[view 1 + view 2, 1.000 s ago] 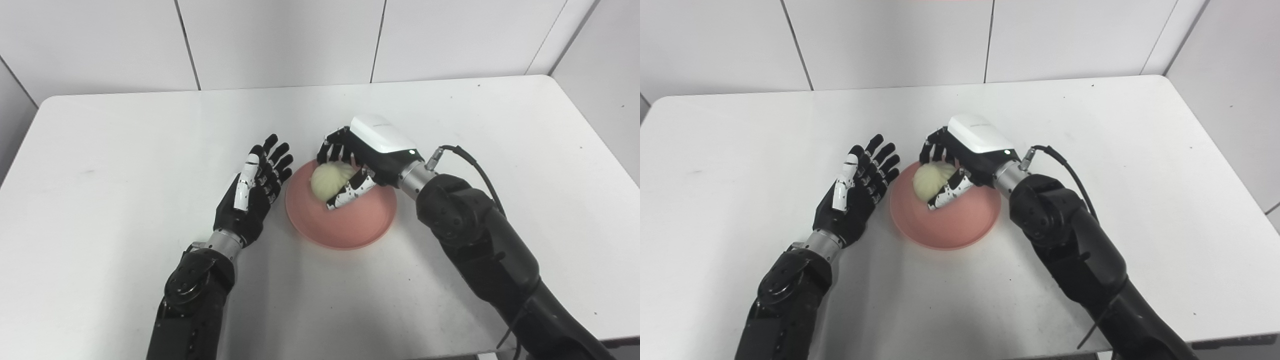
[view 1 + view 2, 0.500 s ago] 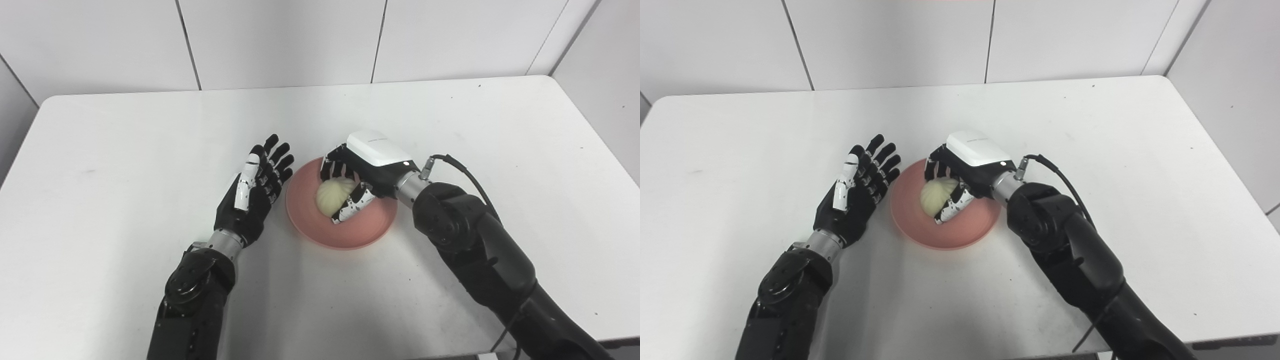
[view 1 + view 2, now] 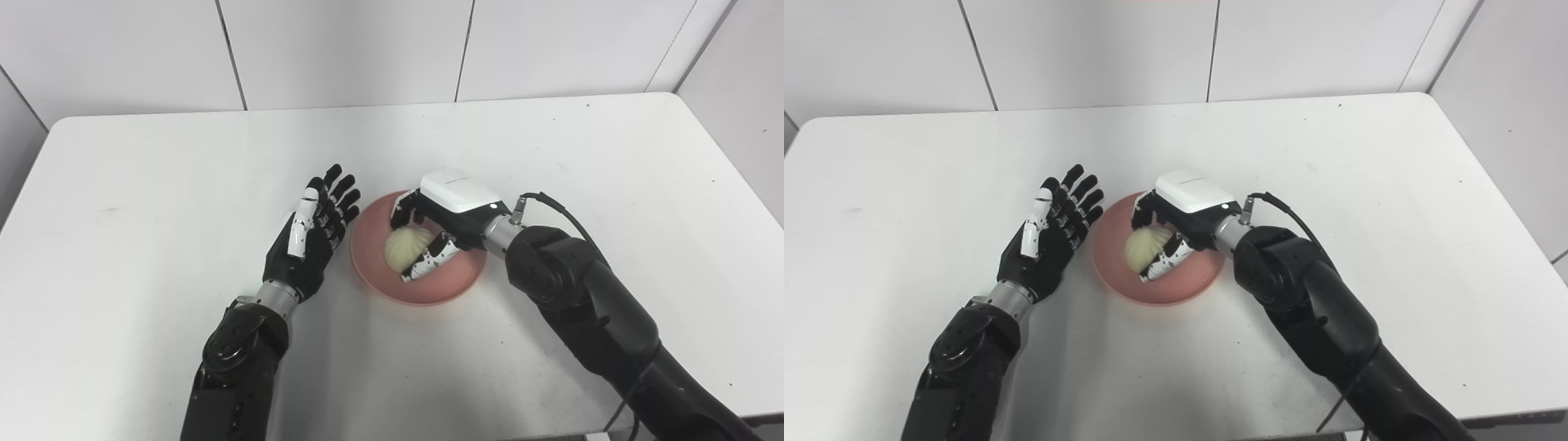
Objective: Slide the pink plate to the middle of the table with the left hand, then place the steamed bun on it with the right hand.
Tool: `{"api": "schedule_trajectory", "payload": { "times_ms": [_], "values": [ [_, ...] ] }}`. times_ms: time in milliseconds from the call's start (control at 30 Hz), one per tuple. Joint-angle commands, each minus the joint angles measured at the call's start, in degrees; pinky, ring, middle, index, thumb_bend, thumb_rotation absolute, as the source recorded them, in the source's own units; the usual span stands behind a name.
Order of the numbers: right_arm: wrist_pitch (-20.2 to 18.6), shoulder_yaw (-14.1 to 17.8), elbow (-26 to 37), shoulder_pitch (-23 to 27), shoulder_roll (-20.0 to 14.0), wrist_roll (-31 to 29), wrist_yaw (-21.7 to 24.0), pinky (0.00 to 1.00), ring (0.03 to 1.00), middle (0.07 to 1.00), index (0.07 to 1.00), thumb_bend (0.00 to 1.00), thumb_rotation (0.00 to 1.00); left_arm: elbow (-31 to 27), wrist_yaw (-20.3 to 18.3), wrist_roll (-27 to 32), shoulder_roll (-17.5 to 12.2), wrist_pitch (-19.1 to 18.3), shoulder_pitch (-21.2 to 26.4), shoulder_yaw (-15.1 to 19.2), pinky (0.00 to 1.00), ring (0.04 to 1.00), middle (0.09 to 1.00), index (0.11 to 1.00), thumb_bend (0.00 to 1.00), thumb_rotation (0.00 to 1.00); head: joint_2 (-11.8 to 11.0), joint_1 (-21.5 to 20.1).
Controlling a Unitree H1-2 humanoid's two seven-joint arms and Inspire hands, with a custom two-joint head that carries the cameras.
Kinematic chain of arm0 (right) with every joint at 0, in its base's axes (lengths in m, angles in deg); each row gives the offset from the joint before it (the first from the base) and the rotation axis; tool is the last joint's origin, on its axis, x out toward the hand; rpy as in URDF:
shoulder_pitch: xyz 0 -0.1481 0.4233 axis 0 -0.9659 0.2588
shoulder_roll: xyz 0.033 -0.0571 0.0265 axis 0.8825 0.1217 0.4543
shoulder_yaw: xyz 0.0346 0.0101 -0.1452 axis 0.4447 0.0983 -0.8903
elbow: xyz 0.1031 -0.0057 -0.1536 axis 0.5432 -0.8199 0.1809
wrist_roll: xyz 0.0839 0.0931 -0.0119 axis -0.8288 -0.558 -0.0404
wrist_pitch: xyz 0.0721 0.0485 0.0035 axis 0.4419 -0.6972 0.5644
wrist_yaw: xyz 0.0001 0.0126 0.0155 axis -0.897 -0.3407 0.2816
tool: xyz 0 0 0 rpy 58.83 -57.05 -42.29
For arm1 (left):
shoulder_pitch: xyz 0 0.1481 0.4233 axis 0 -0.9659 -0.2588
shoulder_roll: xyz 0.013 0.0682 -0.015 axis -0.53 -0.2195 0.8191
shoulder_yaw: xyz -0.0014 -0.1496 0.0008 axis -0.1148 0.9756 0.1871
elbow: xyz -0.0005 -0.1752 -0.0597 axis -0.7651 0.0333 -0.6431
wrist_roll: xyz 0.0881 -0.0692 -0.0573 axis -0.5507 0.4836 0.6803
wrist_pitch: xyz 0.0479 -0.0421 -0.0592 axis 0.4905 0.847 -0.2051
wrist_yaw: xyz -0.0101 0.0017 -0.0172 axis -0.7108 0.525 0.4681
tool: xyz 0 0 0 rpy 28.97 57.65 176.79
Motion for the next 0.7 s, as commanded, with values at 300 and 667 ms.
{"api": "schedule_trajectory", "payload": {
  "times_ms": [300,667],
  "values": [
    [-3.28,2.40,7.63,4.01,-0.64,2.36,8.28,0.79,0.833,0.872,0.874,0.82,0.87,1.28,0.72,-0.98,-0.27,-3.54,-1.00,-0.45,1.00,0.979,0.978,0.988,0.48,1.00,0.11,-0.12],
    [-3.77,7.02,11.27,4.12,0.19,0.83,10.05,0.77,0.827,0.847,0.862,0.78,0.94,1.19,0.22,-0.29,-0.39,-3.72,-1.00,-0.29,1.00,0.991,0.992,1.000,0.48,1.00,0.03,-0.43]
  ]
}}
